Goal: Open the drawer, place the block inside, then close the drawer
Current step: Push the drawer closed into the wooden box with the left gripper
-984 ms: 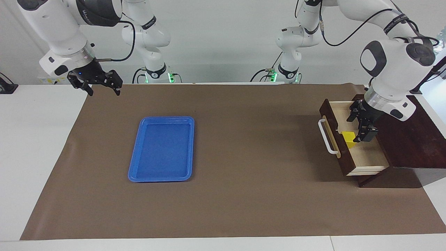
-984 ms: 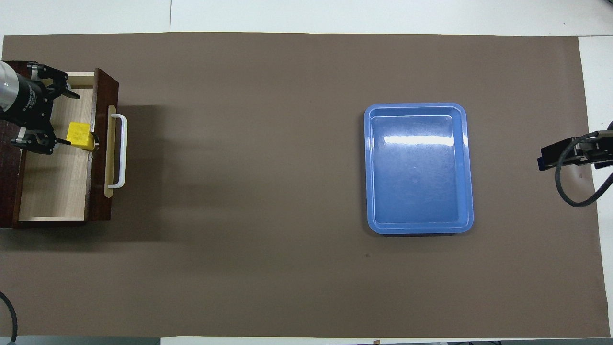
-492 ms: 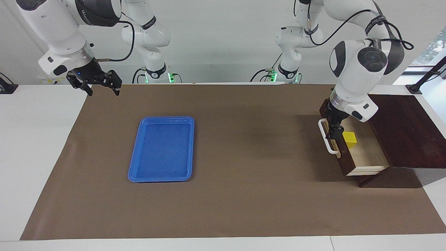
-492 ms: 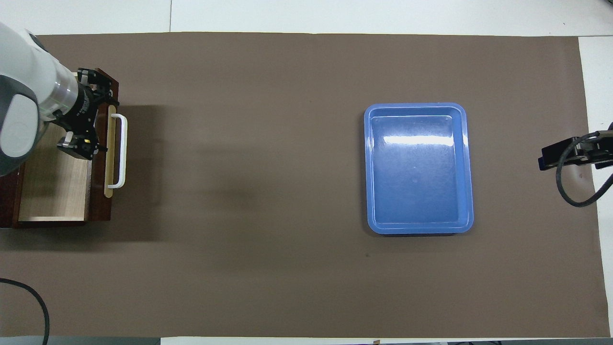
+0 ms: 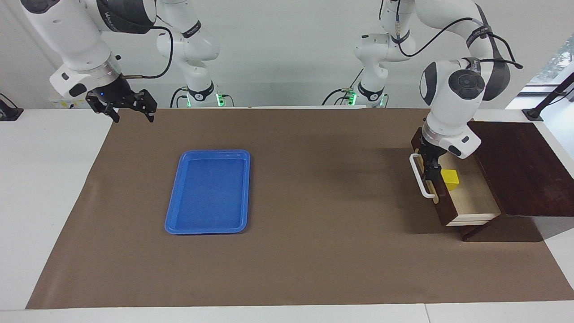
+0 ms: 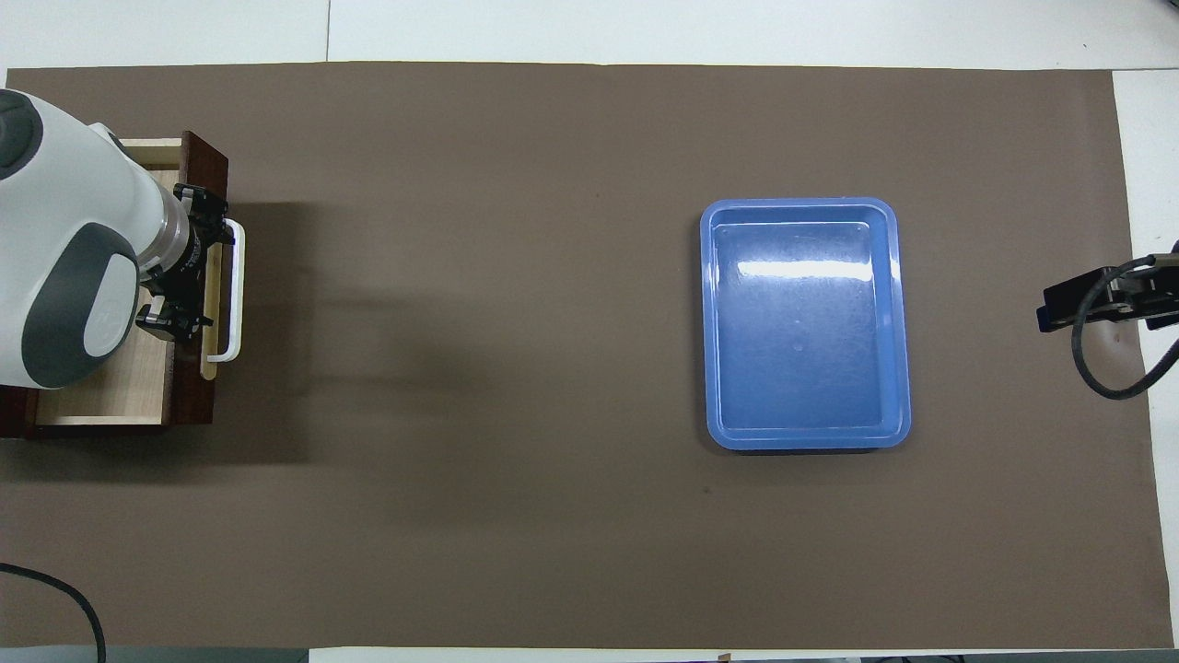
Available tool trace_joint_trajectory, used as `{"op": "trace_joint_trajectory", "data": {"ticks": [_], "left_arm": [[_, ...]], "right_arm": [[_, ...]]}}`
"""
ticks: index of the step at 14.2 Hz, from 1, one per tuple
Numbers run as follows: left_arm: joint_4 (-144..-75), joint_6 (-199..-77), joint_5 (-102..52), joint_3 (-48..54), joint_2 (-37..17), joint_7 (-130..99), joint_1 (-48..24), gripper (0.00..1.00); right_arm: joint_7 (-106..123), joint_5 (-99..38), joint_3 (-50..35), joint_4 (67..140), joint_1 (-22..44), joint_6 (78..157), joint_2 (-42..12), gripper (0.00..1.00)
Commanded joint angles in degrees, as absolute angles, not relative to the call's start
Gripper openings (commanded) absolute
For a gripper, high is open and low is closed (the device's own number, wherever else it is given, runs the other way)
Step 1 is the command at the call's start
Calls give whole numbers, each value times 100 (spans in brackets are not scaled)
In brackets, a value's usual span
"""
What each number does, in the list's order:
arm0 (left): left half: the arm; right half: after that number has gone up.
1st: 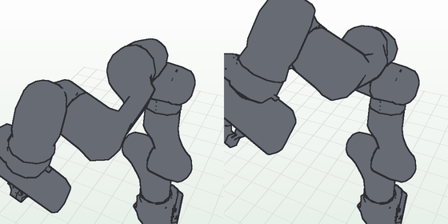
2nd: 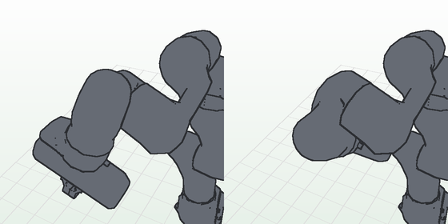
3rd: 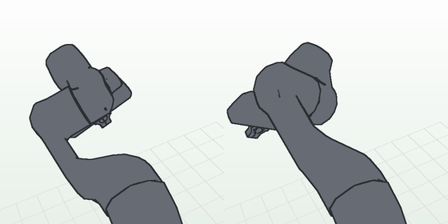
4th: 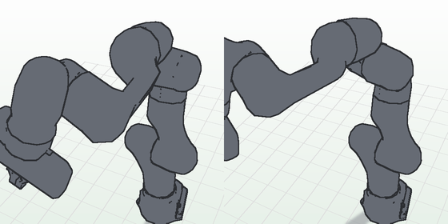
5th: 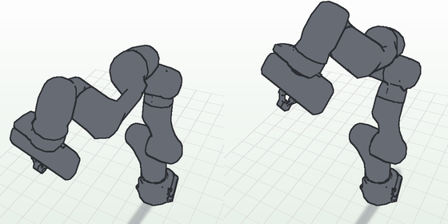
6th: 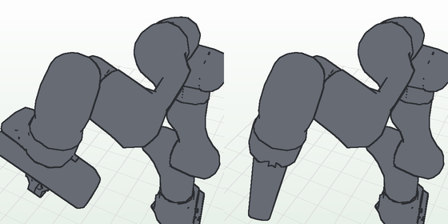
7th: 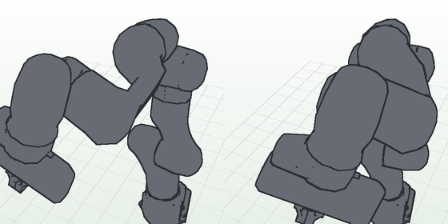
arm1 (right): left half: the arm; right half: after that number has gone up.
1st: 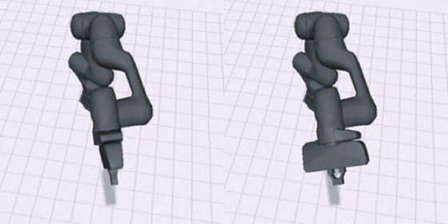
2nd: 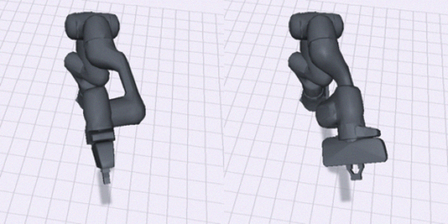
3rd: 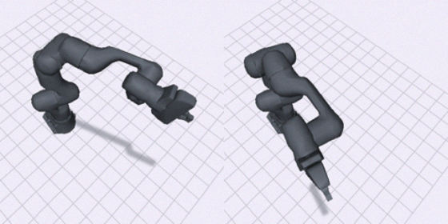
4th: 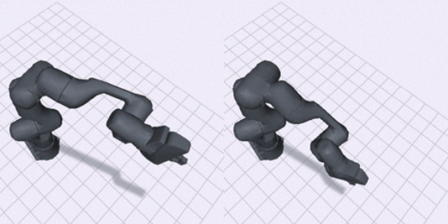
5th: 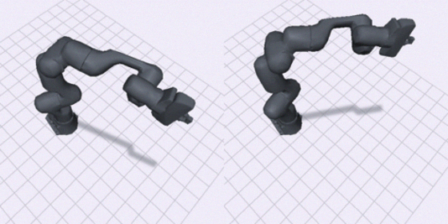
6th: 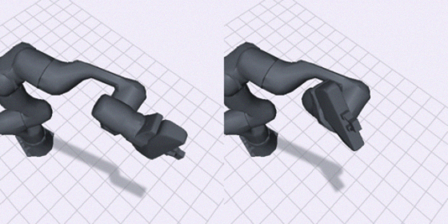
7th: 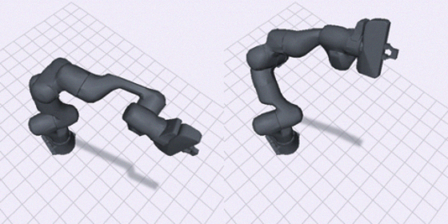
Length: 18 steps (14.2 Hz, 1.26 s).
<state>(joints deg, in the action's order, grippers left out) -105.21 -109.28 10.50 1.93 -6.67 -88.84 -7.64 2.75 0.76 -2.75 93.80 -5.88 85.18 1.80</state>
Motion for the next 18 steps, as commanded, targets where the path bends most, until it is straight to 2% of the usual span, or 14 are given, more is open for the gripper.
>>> {"op": "trace_joint_trajectory", "data": {"ticks": [1,18], "left_arm": [[-11030,-11372,1300,193,-404,-8833,-677,100],[-10951,-11962,1318,185,-483,-6874,615,100]], "right_arm": [[343,-18,-360,9457,-729,8438,281,100],[343,-18,-360,9466,-729,8438,281,100]]}}
